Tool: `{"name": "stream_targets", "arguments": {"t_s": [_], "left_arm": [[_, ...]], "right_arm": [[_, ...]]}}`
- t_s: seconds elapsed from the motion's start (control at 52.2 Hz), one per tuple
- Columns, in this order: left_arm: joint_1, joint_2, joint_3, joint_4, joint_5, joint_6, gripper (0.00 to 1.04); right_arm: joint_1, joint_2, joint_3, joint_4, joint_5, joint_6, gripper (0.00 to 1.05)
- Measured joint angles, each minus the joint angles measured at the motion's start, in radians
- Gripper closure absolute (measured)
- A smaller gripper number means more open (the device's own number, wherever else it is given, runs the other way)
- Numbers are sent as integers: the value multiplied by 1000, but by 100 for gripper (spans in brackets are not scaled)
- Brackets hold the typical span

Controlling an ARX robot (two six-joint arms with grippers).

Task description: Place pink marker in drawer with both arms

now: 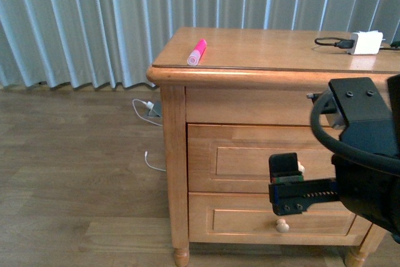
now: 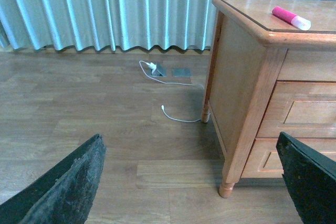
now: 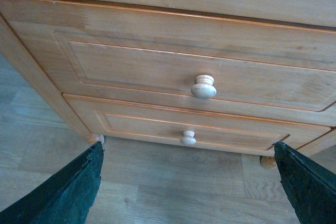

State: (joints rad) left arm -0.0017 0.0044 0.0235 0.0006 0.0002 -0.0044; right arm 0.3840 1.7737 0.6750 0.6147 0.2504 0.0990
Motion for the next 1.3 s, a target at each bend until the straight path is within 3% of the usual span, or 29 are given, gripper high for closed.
{"name": "stream_targets", "arguments": {"t_s": [0.536, 1.188, 1.303], "left_arm": [[0, 0, 0, 0, 0, 0, 6], [0, 0, 0, 0, 0, 0, 6], [0, 0, 0, 0, 0, 0, 6]], "right_arm": [[-60, 329, 302, 0, 19, 21, 8], [-84, 397, 342, 28, -10, 18, 8], [-83, 400, 342, 32, -13, 18, 23]]}}
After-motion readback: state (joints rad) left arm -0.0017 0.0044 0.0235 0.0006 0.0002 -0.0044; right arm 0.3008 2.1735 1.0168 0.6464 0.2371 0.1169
